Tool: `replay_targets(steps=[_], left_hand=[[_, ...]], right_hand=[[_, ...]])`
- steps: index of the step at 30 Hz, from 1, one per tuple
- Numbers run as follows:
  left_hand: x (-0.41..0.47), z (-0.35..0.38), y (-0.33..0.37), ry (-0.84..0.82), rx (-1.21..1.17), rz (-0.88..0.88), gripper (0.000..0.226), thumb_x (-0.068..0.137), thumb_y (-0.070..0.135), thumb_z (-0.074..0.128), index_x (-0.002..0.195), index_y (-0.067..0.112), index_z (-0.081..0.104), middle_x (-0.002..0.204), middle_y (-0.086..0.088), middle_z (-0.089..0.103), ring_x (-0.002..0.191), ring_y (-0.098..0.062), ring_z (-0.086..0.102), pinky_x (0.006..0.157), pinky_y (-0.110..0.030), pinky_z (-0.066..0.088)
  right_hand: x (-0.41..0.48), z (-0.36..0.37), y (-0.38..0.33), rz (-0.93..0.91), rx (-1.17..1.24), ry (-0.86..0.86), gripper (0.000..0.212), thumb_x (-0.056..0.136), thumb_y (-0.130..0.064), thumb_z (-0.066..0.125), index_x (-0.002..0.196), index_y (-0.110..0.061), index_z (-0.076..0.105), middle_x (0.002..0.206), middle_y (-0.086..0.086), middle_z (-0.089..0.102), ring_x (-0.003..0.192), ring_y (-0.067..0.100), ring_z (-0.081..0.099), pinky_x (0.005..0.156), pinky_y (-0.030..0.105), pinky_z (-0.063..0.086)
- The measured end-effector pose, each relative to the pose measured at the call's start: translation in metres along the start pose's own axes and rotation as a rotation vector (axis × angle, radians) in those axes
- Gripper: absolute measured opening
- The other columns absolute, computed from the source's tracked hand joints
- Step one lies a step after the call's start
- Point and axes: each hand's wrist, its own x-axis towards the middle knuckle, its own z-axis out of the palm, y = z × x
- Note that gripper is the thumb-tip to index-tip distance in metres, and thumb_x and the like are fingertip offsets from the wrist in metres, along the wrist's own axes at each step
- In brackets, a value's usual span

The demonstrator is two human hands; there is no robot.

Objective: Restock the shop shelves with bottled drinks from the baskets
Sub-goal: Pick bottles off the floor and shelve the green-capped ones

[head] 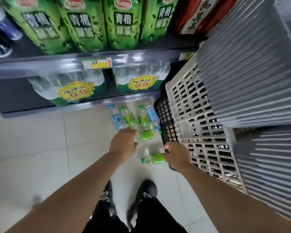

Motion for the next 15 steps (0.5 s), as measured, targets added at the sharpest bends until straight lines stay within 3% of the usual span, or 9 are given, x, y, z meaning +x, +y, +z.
replay_targets(steps=[10,15], left_hand=[[0.104,0.168,-0.048,-0.133,0.159,0.037,0.044,0.092,0.035,0.057,0.131,0.017,0.050,0.127,-0.004,0.051,0.120,-0.023,0.046,0.098,-0.036,0.043],[0.152,0.228,-0.055,-0.095,0.266,0.048,0.064,0.087,0.035,0.064,0.141,0.015,0.036,0.142,-0.009,0.035,0.130,-0.028,0.036,0.101,-0.039,0.036]], right_hand=[[0.107,0.158,0.064,-0.004,-0.150,-0.138,0.047,0.080,-0.032,0.066,0.126,-0.026,0.055,0.125,0.001,0.057,0.118,0.022,0.055,0.091,0.033,0.049],[0.147,0.214,0.090,-0.166,-0.335,-0.097,0.060,0.076,-0.032,0.072,0.131,-0.021,0.049,0.132,0.002,0.053,0.123,0.023,0.049,0.100,0.031,0.042]])
